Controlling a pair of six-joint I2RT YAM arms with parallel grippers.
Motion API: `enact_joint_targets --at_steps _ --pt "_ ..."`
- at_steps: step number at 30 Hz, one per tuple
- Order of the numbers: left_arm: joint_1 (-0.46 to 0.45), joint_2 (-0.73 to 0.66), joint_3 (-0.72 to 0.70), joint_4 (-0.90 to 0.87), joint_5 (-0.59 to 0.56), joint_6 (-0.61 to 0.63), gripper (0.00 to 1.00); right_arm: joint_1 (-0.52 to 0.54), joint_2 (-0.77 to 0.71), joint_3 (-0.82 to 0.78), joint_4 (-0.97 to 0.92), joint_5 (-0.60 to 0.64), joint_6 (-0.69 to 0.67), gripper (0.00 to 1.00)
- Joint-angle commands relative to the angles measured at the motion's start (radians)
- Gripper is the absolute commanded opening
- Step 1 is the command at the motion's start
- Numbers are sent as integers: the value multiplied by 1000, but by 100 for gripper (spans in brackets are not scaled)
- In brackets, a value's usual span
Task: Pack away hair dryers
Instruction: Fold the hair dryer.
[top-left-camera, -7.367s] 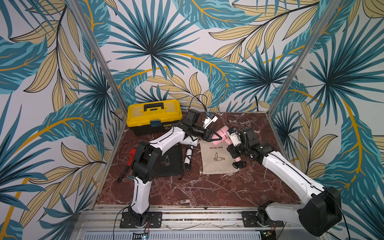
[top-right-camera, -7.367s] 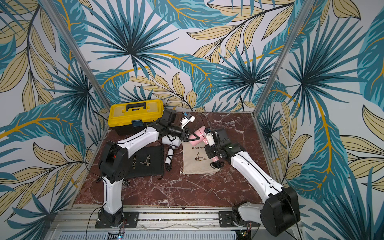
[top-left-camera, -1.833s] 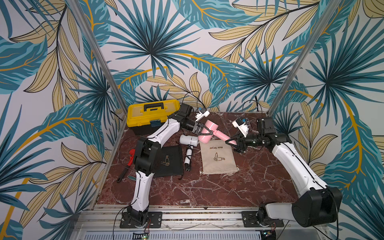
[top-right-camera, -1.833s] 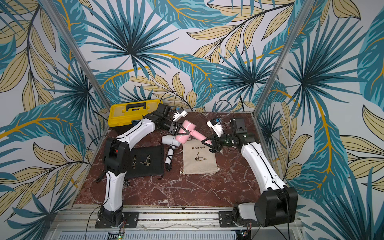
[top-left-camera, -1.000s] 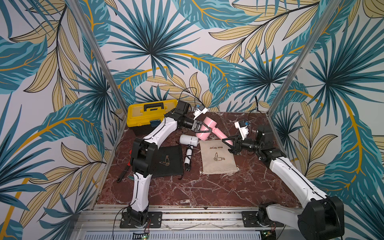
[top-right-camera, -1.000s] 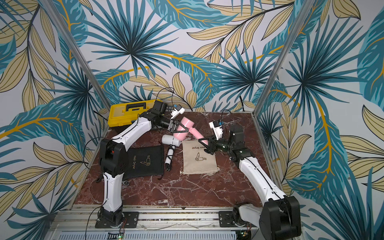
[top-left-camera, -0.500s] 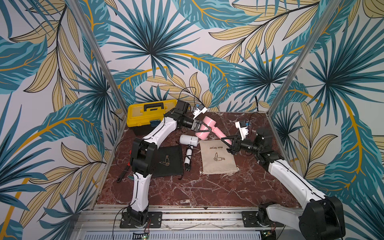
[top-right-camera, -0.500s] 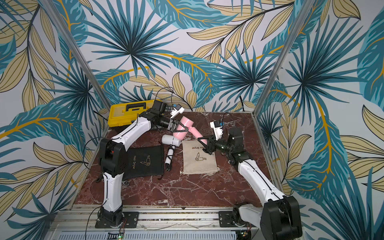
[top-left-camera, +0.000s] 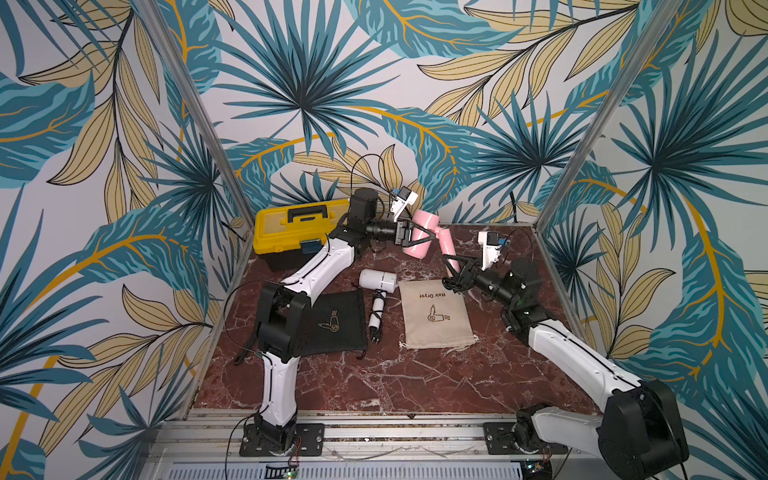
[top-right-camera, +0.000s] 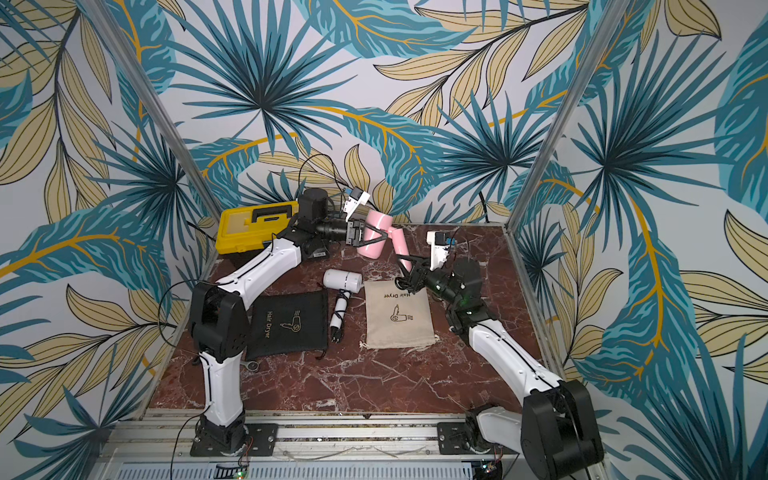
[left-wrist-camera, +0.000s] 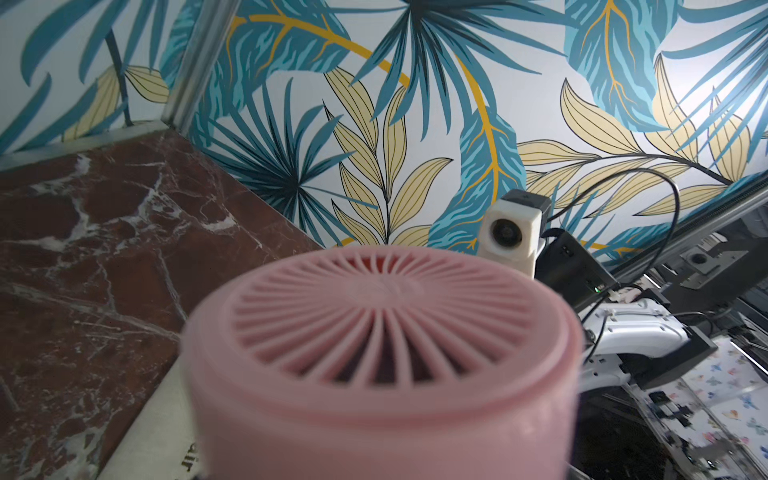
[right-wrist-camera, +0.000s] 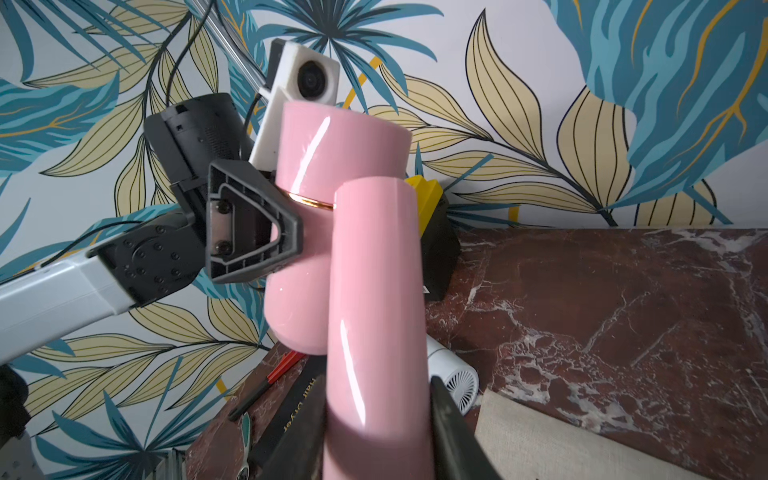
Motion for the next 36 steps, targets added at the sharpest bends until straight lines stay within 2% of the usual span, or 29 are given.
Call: enact_joint_targets --at_steps 1,5,12,16,20,23,24,27,28,29,31,33,34,36 --pt "-147 -27 -17 127 -52 -6 0 65 40 2 239 79 103 0" --pt "-160 -19 -32 243 -109 -87 0 103 50 11 255 89 77 0" --pt "-200 -47 -50 281 -228 -53 0 143 60 -2 364 133 91 0" --pt "-220 -43 -53 290 -251 -45 0 164 73 -4 405 152 89 0" --pt "-220 -62 -92 290 -272 -21 0 163 41 -27 376 161 67 0" --pt "-219 -60 -93 290 -270 -12 0 160 -4 -41 280 160 27 0" --pt "-218 -62 -97 290 -278 -7 4 159 -26 -45 234 157 12 0" --pt "-212 -67 -126 290 -319 10 45 139 -89 -48 78 143 -16 0" --pt "-205 -65 -134 290 -323 11 53 125 -114 -52 20 143 -20 0" --pt "-199 -64 -140 290 -323 13 58 107 -133 -61 -17 134 -20 0" --pt "-180 -64 -160 279 -334 23 75 53 -195 -87 -96 106 -4 0" --pt "-163 -75 -162 205 -377 85 87 -15 -264 -118 -156 78 23 0" --pt "-155 -82 -156 151 -419 132 99 -53 -296 -132 -187 55 36 0" --pt "-143 -91 -133 49 -508 209 100 -102 -344 -136 -284 20 33 0"
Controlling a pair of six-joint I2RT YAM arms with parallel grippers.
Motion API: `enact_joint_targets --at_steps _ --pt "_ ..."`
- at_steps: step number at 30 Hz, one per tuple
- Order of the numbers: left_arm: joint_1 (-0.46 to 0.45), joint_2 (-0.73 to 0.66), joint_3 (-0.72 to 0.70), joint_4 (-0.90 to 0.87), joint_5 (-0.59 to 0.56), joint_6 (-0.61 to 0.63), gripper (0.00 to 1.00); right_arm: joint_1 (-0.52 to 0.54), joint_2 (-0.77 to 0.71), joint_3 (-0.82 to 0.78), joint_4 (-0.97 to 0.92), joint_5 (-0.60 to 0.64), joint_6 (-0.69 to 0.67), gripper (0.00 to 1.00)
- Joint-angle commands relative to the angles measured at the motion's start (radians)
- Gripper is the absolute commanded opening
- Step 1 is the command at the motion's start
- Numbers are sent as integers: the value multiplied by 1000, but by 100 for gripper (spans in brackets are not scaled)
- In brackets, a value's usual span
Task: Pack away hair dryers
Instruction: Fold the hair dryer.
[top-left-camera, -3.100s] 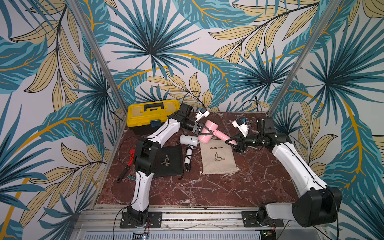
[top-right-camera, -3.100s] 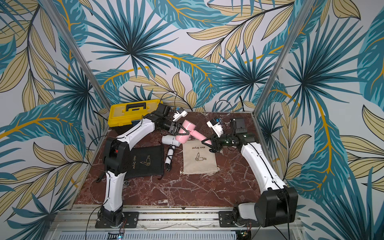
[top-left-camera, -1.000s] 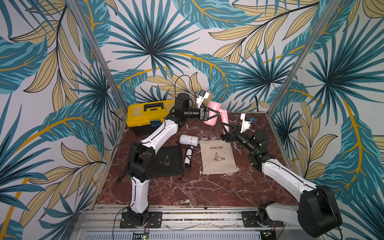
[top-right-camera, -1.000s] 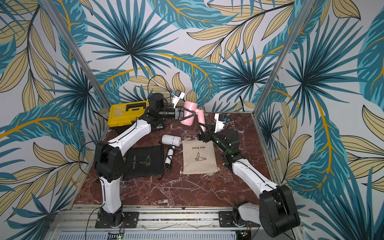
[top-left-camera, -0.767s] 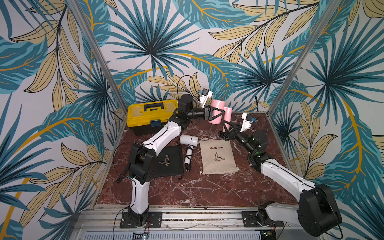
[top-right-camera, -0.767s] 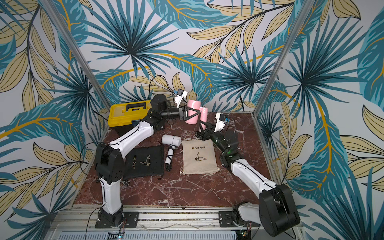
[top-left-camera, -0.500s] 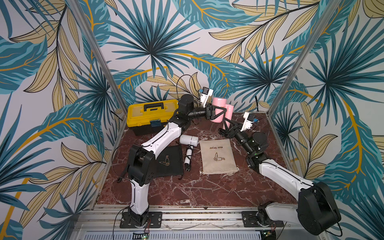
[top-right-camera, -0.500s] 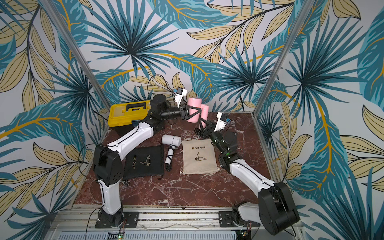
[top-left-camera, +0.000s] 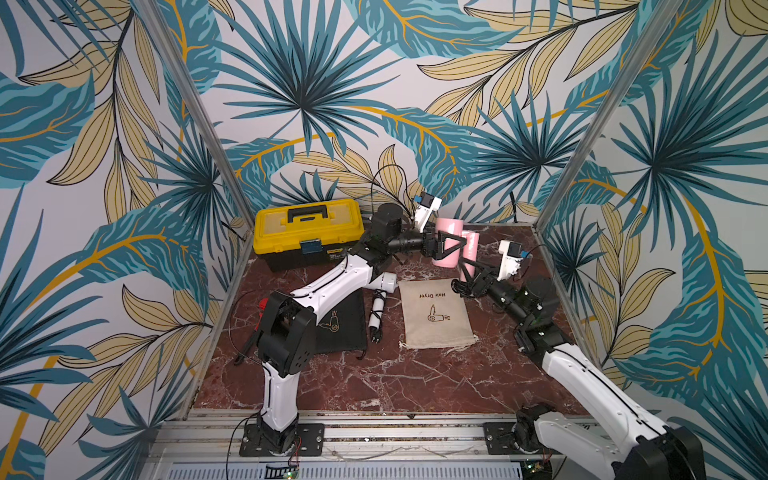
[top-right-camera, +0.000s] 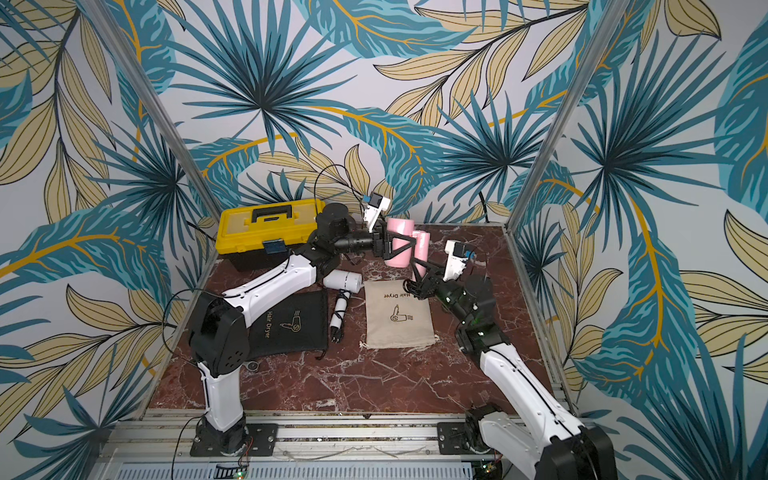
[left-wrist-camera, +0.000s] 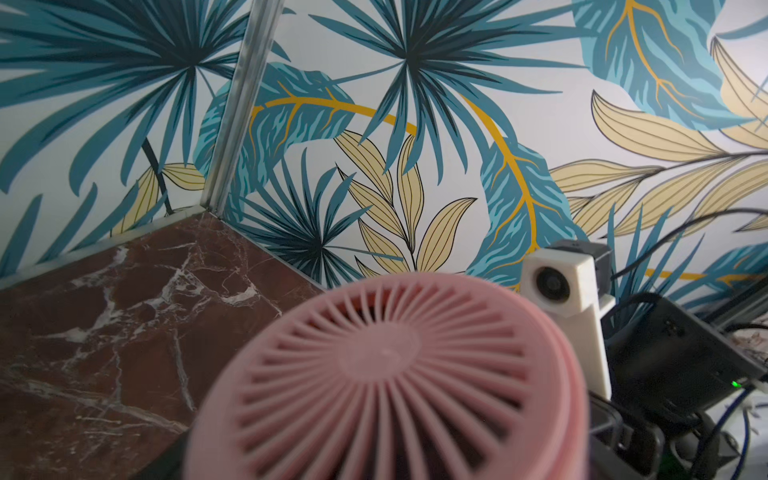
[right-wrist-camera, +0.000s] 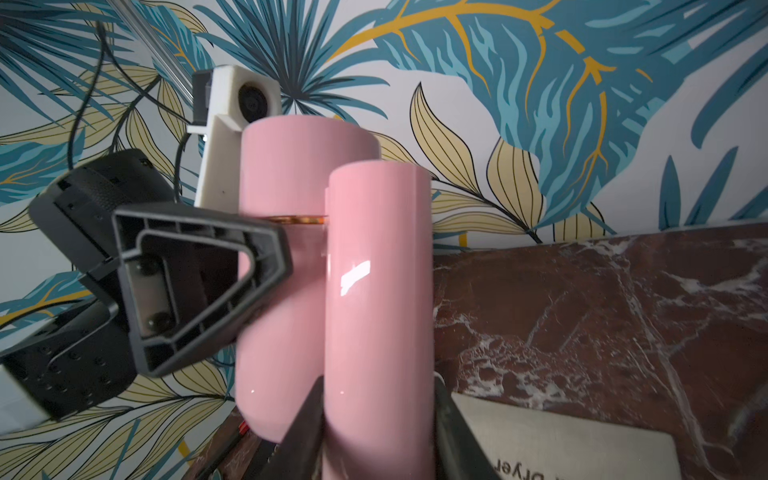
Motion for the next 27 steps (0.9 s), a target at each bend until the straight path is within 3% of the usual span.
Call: enact_joint_targets --at_steps 1,7,13,16,19,22,27 --pt "24 -18 22 -186 -187 187 100 -63 -86 -11 -153 -131 6 0" --pt "59 14 141 -442 -485 277 100 -82 -154 -64 -113 -213 28 0" --pt "69 2 134 -557 -688 396 100 -119 -182 -59 -284 -144 -22 0" --pt "69 -12 109 -619 -708 457 100 -151 -196 -62 -369 -134 -33 0" --pt "67 -49 34 -640 -641 483 100 -179 -212 -65 -461 -95 -47 0" --pt "52 -90 -47 -642 -594 505 93 -212 -216 -62 -541 -58 -57 0" --pt "-55 -111 -111 -752 -549 673 85 -250 -200 -62 -572 -48 -32 0"
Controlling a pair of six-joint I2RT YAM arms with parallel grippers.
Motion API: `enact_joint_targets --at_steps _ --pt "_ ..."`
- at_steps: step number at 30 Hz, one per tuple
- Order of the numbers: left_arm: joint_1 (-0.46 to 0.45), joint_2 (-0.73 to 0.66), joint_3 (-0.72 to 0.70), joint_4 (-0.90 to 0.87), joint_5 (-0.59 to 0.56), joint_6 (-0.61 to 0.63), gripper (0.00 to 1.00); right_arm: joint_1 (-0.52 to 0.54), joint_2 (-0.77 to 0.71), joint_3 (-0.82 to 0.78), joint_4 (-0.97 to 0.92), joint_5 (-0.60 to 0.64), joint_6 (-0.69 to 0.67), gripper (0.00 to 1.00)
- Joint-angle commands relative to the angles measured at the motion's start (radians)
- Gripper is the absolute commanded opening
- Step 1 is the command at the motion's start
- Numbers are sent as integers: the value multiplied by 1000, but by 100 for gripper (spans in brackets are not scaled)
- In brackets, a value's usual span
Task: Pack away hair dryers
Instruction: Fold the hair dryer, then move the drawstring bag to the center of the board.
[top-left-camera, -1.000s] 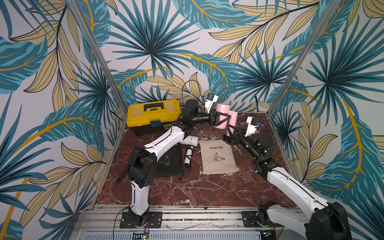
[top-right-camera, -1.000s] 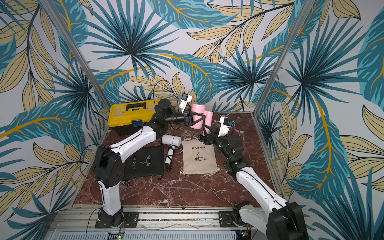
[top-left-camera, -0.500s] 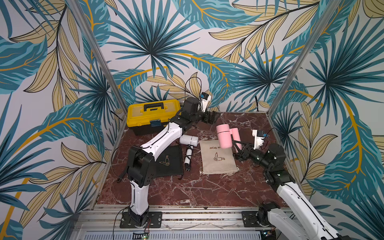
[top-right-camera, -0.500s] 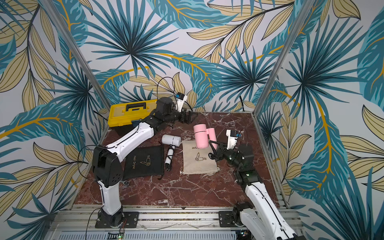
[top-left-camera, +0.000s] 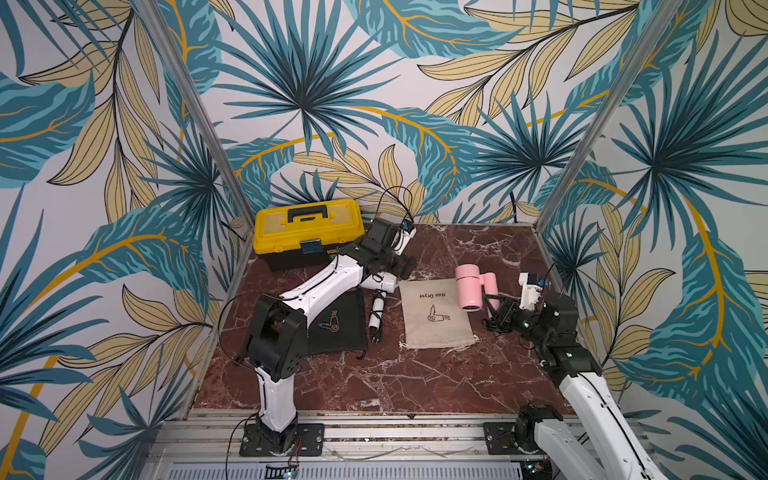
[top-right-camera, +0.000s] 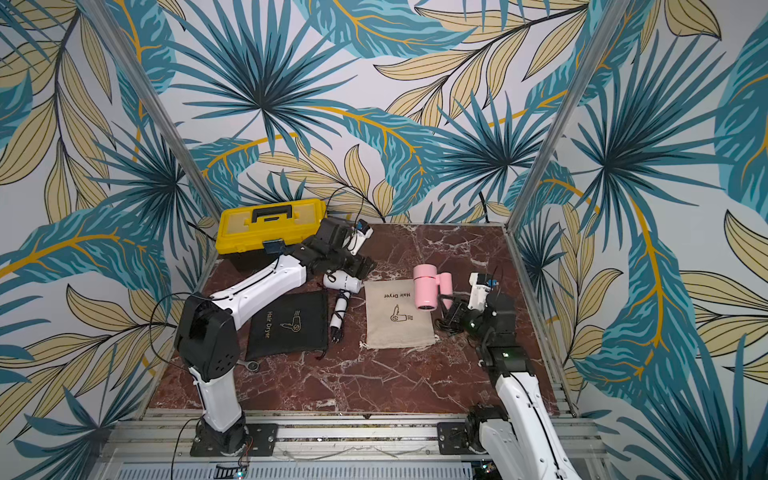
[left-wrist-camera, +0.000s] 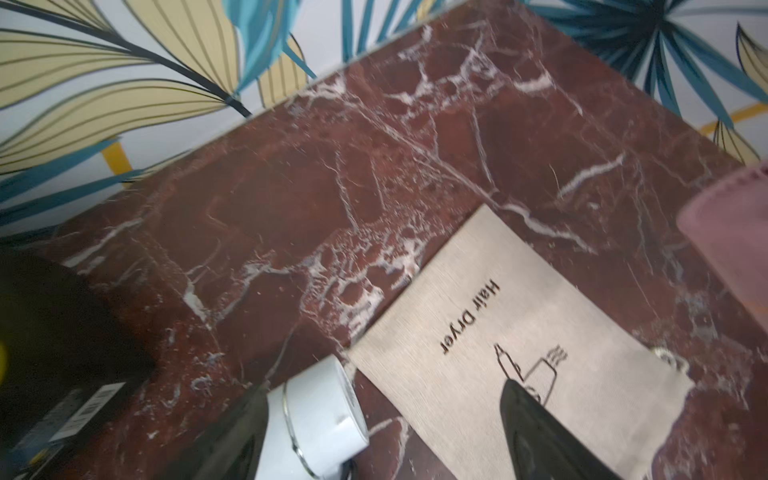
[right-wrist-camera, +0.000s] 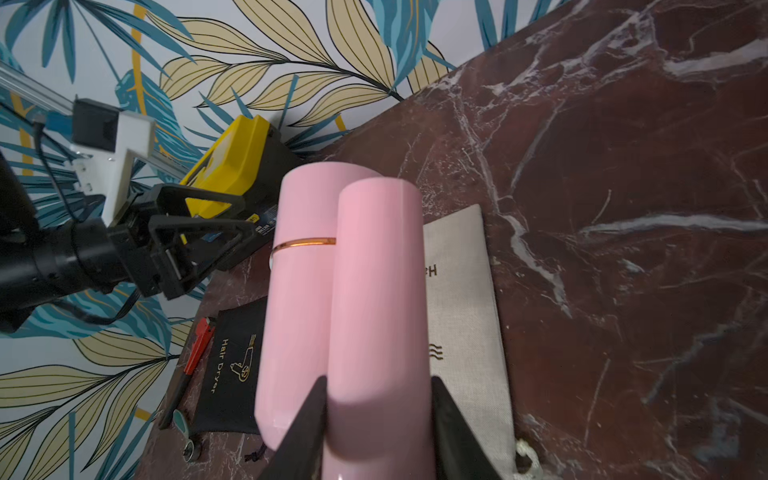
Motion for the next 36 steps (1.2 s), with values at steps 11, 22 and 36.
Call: enact_joint_targets --at_steps 11,22,36 --pt "-179 -42 -128 -178 219 236 72 -130 44 66 -78 100 21 0" --pt "-236 133 -59 -241 196 205 56 -253 148 79 -49 58 -40 0" --pt "-245 296 62 -281 167 144 39 -258 276 -20 130 38 -21 0"
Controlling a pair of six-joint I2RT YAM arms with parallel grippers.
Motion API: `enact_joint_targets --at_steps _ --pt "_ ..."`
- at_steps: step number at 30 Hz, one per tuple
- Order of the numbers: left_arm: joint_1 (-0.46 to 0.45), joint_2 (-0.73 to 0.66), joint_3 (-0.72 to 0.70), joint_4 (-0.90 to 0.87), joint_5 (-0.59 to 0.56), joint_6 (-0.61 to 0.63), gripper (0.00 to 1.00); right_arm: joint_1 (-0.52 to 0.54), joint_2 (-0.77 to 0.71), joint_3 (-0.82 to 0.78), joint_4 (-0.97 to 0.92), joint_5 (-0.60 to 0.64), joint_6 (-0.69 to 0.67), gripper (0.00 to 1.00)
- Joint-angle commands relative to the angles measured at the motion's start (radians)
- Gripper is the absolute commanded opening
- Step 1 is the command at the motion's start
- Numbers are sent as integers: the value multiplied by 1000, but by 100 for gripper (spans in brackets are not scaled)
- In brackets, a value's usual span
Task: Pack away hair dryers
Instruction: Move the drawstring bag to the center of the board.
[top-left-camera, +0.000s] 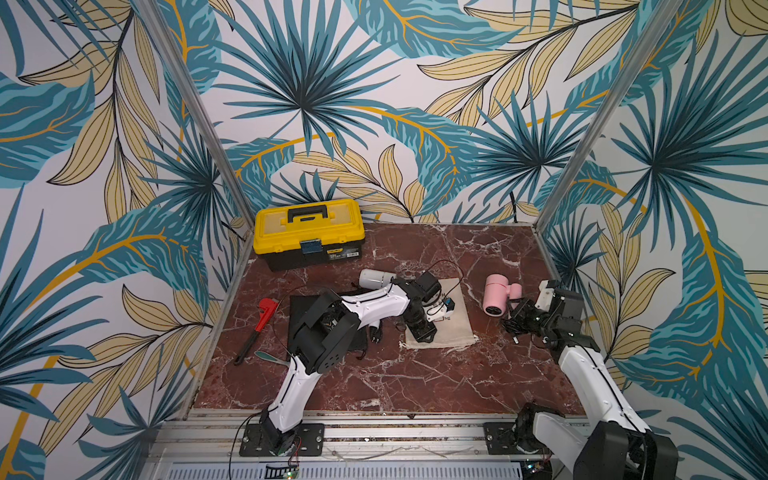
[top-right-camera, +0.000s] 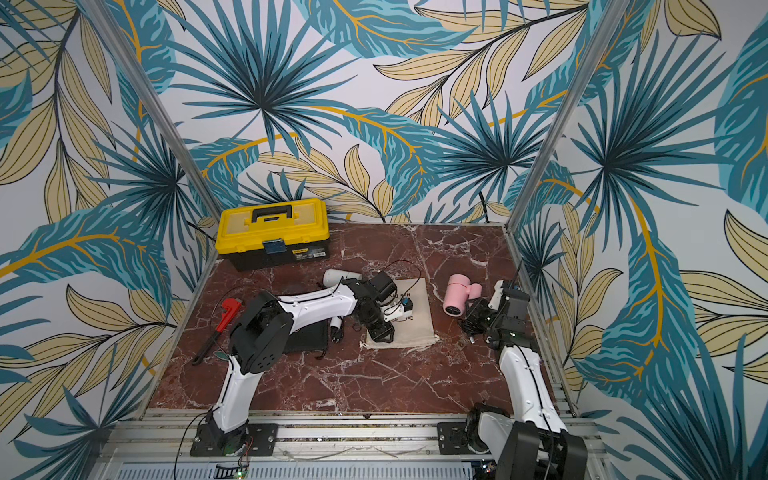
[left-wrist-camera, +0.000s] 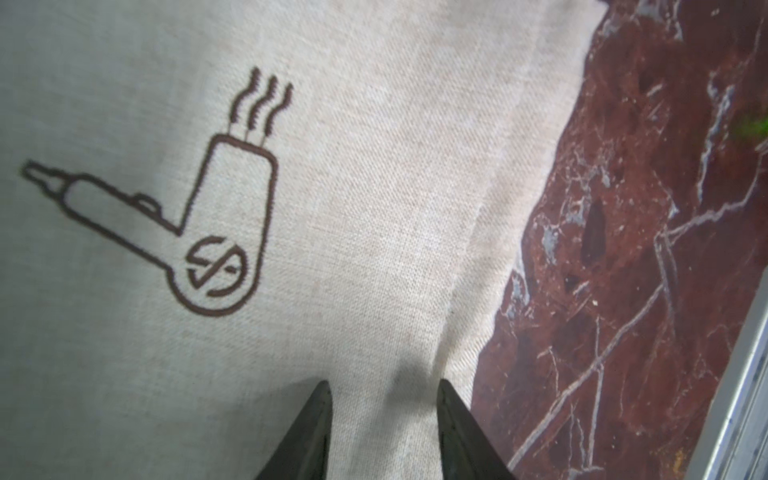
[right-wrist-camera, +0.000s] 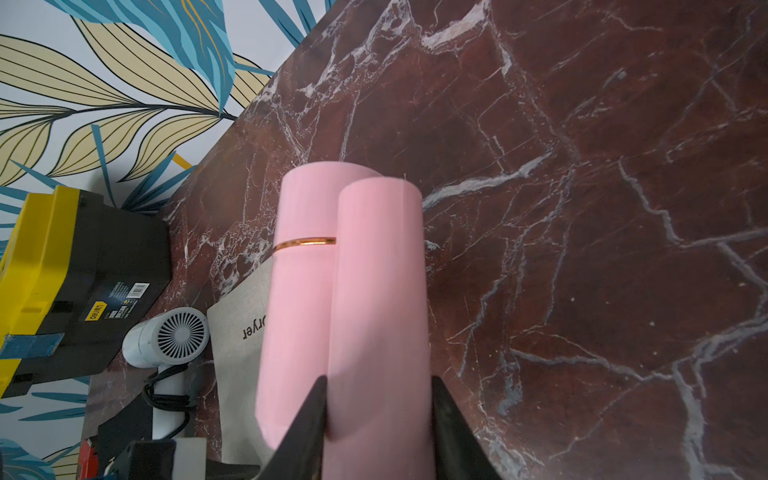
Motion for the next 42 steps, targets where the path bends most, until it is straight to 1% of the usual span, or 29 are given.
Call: enact_joint_targets --at_steps 1,3,5,7,12,16,19,21,22,24,28,29,30,31,33,36,39,42 --pt "-3 28 60 -13 -26 -20 35 -6 18 -22 114 -24 0 0" --pt "-2 46 82 -14 -45 -23 29 -6 49 -24 127 -26 -2 0" --pt "-2 66 108 -13 -46 -28 26 -6 79 -26 138 -22 -7 0" --pt "-2 84 128 -14 -51 -34 26 -6 109 -28 148 -15 -17 0" --pt "1 116 163 -16 -104 -53 26 -8 191 -28 158 -5 -38 0" --pt "21 139 202 -16 -113 -85 26 -11 234 -7 153 -32 -35 0" --pt "48 153 238 -16 -117 -122 26 -12 269 32 77 -3 -48 0" --pt "56 154 256 -16 -111 -126 26 -13 279 41 54 8 -50 3" --pt "56 150 259 -16 -114 -122 27 -14 277 39 53 5 -52 3" --pt "52 133 260 -16 -123 -113 32 -13 265 32 52 14 -51 3" --pt "22 62 227 -16 -118 -56 46 -15 259 31 41 22 -52 7" --pt "13 43 215 -16 -123 -30 49 -15 263 34 33 23 -54 10" --pt "4 23 202 -16 -137 -5 52 -15 269 38 21 25 -57 16" --pt "-3 5 190 -19 -151 19 55 -14 274 41 8 29 -56 20" --pt "-2 -25 174 -28 -167 53 57 -18 276 39 0 27 -58 20" --pt "-3 -52 158 -63 -179 141 59 -19 264 28 11 13 -54 20" --pt "-8 -54 122 -82 -196 244 60 -19 254 17 36 -6 -52 14" --pt "-8 -38 99 -83 -214 254 60 -19 247 12 49 -21 -45 12"
